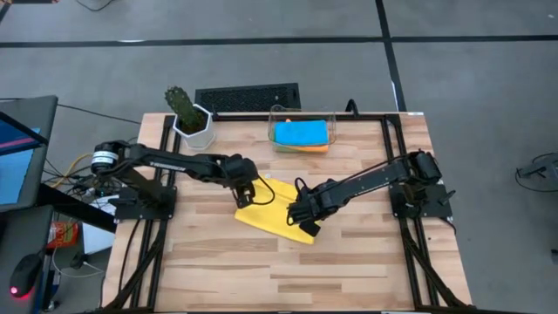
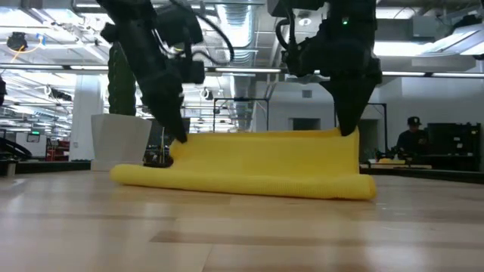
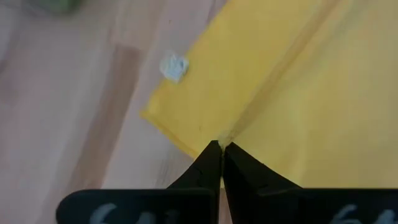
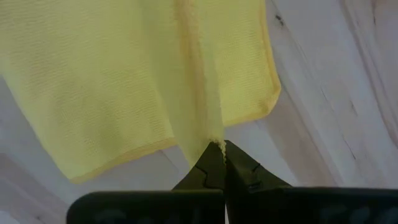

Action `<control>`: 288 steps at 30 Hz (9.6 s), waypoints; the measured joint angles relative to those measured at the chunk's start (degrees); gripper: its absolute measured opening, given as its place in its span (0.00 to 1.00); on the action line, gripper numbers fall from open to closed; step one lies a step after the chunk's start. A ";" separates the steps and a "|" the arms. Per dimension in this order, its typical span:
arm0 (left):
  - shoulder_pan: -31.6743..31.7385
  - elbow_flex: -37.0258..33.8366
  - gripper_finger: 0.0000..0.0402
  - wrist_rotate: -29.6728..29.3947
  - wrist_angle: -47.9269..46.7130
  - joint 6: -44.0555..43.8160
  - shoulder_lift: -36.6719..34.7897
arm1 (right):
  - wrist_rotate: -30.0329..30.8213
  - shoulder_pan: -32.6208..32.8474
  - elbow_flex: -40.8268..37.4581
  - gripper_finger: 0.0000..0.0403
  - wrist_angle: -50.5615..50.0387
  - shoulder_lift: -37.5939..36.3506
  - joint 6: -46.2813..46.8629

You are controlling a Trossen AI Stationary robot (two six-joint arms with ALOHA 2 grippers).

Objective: Fold microfiber towels
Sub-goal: Fold the yellow towel

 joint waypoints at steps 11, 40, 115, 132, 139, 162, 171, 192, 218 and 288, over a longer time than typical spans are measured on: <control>-0.03 0.02 0.00 -0.66 0.74 -0.66 5.20 | 0.64 -1.15 0.00 0.06 0.28 0.02 0.37; 0.37 0.49 0.44 -6.65 6.31 2.67 4.81 | -1.78 -5.60 0.02 0.28 -1.94 0.07 3.30; 5.51 -16.94 0.00 5.23 30.47 -10.06 -20.91 | 24.34 3.26 -31.91 0.16 38.23 -17.97 18.25; -15.39 -34.10 0.00 -0.10 61.68 -21.50 -4.57 | 29.22 20.13 -31.73 0.16 59.39 -3.19 31.27; -17.62 -34.09 0.00 -2.17 62.51 -24.17 2.80 | 28.68 21.48 -31.69 0.16 58.70 -2.70 34.14; -21.18 -33.94 0.00 -5.73 62.88 -29.36 7.32 | 19.99 21.35 -31.59 0.17 48.00 -20.21 13.02; -23.78 -33.99 0.00 -8.12 62.97 -31.40 7.39 | 13.60 21.22 -31.64 0.20 49.72 -10.05 12.01; -22.80 -31.93 0.00 -3.68 62.79 -32.31 0.22 | 32.51 23.50 -31.61 0.20 51.52 -13.65 17.20; -22.26 -30.67 0.00 -12.00 68.93 -24.10 -1.44 | 26.67 23.68 -31.69 0.19 65.94 -5.68 19.88; -24.53 -18.86 0.00 -2.82 70.67 -21.66 12.65 | 11.93 20.98 -31.02 0.38 54.24 -6.08 -0.96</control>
